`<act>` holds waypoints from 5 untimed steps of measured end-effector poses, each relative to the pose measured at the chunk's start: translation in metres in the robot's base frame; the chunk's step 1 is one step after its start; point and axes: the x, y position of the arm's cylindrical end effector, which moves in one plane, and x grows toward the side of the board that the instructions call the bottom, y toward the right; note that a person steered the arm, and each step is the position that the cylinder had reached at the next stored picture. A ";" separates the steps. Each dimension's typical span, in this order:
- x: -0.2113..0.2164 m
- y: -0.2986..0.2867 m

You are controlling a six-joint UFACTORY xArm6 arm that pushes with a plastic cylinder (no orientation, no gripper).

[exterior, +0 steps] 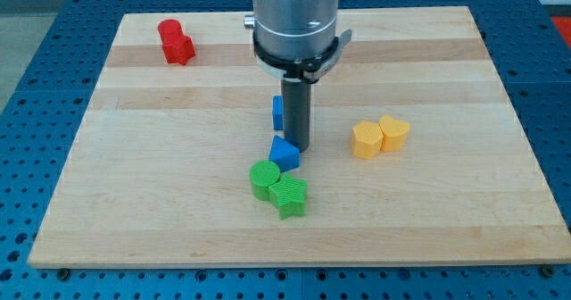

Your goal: Move the blue triangle into the green circle

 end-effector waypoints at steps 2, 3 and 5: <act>0.014 -0.005; 0.016 -0.013; 0.016 -0.017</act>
